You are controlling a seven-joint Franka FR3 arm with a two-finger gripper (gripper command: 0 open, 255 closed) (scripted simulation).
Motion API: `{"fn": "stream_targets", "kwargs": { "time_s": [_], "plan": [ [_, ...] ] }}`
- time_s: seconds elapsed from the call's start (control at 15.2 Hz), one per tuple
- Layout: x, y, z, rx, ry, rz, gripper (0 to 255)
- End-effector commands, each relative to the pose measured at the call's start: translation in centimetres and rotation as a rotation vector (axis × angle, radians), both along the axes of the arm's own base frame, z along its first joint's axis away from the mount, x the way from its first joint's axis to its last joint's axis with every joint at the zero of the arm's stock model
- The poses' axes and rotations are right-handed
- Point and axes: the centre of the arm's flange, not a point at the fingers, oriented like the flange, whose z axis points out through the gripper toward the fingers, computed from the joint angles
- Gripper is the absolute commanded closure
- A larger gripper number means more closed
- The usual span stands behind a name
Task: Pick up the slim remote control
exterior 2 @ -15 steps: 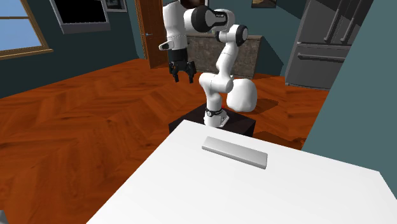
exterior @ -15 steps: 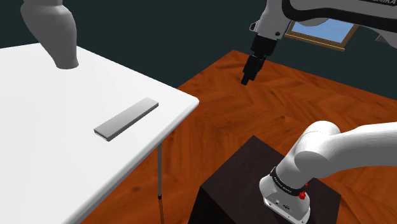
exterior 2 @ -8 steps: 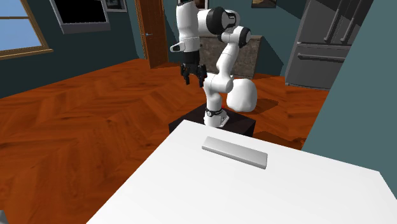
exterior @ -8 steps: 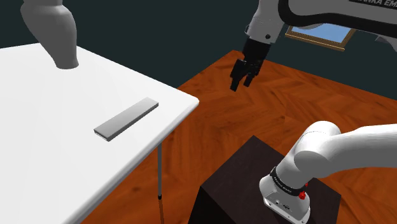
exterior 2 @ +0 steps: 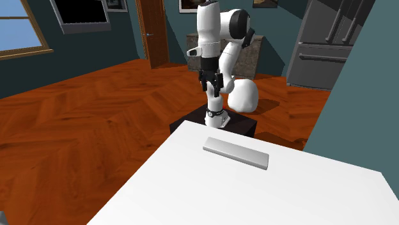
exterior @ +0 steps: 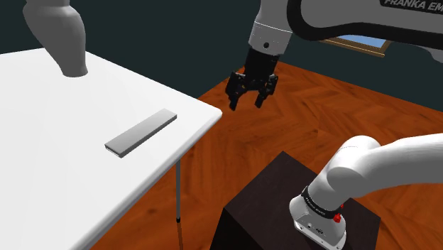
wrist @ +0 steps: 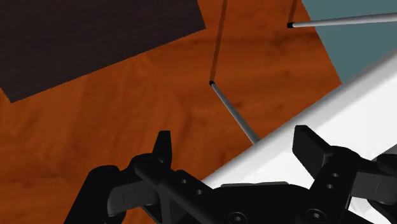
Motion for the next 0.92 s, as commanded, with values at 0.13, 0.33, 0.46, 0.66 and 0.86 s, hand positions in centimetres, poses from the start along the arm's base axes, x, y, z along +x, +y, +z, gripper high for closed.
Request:
{"fn": "stream_targets", "kwargs": {
  "time_s": [0.13, 0.33, 0.46, 0.66, 0.86],
  "plan": [
    [1.5, 5.4, -0.6, -0.017, 0.010, -0.150, 0],
    [3.2, 9.2, -1.0, -0.030, 0.016, -0.257, 0],
    [4.5, 11.6, -1.4, -0.039, 0.020, -0.328, 0],
    [6.9, 15.0, -1.9, -0.052, 0.027, -0.436, 0],
    [9.6, 18.1, -2.5, -0.066, 0.033, -0.543, 0]
  ]
}}
